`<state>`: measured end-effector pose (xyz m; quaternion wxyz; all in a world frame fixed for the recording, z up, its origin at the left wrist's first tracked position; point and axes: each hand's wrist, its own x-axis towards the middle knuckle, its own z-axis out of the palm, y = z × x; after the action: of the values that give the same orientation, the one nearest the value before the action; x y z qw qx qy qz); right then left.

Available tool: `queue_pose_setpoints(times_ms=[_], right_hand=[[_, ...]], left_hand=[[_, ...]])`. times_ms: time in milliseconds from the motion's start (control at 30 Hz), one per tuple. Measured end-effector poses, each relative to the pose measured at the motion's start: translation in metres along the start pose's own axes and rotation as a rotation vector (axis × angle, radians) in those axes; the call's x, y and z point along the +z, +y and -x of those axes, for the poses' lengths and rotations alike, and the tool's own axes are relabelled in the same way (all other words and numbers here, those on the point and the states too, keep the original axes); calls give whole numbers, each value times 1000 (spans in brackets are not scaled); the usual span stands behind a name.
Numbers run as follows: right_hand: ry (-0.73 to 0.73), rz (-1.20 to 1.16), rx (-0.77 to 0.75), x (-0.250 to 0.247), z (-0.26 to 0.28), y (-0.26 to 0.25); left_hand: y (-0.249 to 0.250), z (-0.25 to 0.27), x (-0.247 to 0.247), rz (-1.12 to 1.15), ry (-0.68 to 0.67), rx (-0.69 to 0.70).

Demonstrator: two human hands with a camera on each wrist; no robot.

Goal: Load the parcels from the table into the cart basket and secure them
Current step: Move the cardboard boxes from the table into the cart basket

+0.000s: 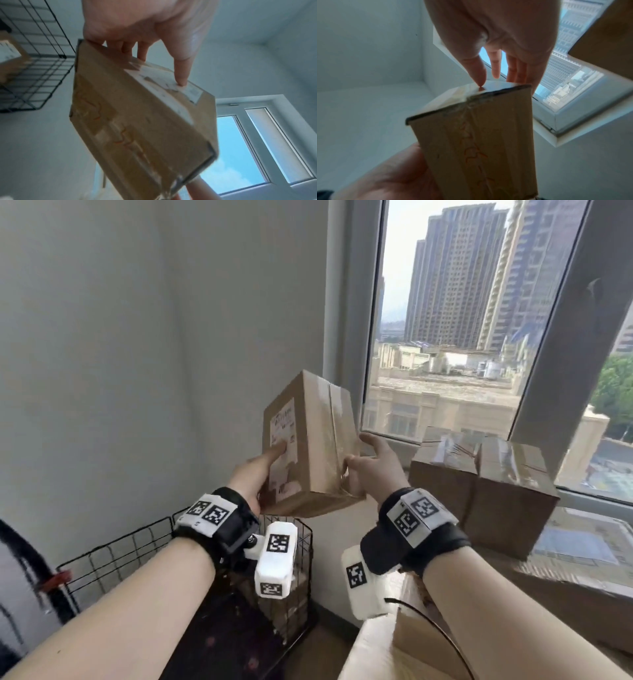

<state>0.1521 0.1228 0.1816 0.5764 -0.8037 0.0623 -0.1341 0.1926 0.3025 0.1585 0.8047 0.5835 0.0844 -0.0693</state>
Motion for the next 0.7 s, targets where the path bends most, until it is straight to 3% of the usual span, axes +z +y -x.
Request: queue_pose_setpoints(times_ms=[167,300,533,700], right_hand=[[-182,-1,75,61,-14,9],[-230,-16,123,105,-38,16],[-254,-187,244,194,-100,38],[-332,-218,212,258,-146,40]], left_hand=[[-3,-34,-49,-94,132,-6],[-4,-71,-85,-66,151,-24],[5,-151,-163,-133,122,-80],[19,-212,-216,-123,63,-96]])
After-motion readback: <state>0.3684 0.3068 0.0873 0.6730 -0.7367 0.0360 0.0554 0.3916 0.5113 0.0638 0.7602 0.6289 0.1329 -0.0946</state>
